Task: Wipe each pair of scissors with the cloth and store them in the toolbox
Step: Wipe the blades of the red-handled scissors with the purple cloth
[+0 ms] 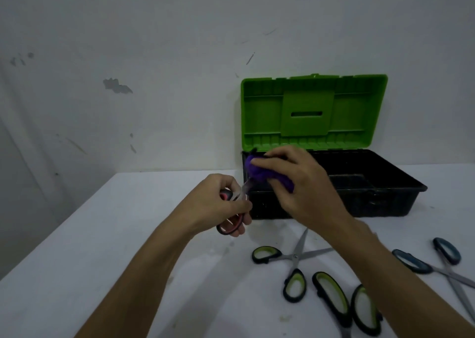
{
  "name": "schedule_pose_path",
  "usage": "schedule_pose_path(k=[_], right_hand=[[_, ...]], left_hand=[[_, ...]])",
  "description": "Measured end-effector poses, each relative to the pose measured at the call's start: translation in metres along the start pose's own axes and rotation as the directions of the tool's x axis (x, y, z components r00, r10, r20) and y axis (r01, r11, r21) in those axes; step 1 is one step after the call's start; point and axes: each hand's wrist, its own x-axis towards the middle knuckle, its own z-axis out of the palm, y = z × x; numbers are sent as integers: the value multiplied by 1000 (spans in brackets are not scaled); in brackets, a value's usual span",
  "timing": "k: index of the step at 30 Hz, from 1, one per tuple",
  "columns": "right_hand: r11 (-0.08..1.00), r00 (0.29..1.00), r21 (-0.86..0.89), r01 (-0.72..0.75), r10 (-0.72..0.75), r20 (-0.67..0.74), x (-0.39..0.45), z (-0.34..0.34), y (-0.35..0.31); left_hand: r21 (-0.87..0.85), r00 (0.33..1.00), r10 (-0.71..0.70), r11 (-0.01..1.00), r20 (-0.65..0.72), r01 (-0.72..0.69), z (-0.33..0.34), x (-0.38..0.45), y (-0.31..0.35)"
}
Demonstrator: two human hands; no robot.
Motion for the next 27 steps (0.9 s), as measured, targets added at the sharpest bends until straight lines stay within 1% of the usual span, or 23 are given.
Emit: schedule_pose_path(k=[3,4,6,7,9,10,14,15,17,19,23,25,27], right_hand=[[985,981,-80,-150,139,-134,0,-5,13],[982,973,-79,-173,158,-168,1,-9,15],[985,969,-52,-163,150,-196,5,-16,14],[989,972,-30,-142,134,-195,8,-19,11],[995,981,18,-95,97,-168,11,-24,5],[996,986,35,-78,83,-146,12,-25,3],[996,995,63,-65,69,-69,11,-20,-1],[996,996,62,-61,64,-55,10,-16,-3],[998,998,54,-45,47,-37,7,-9,-7],[998,999,54,-25,27,-30,5,-2,-14],[997,999,75,30,-31,18,-4,16,-29],[997,997,65,48,-51,52,-9,27,-32],[998,998,41,54,-56,28,-12,33,-31]], left_hand=[[110,999,-3,994,-37,7,2,2,-5],[120,998,-8,993,-57,15,2,5,-7],[130,993,-21,991,-120,36,4,10,-13],[169,987,-16,985,-163,43,4,12,-17],[310,972,21,949,-236,54,5,16,-26],[361,967,38,931,-252,58,5,16,-30],[454,960,110,891,-259,20,7,11,-40],[500,946,150,866,-287,14,6,10,-43],[593,896,245,805,-371,26,3,9,-48],[638,844,328,770,-424,22,4,7,-49],[581,776,407,811,-481,-65,16,0,-41],[593,748,472,794,-466,-132,19,-2,-37],[605,716,529,774,-455,-188,19,-3,-34]])
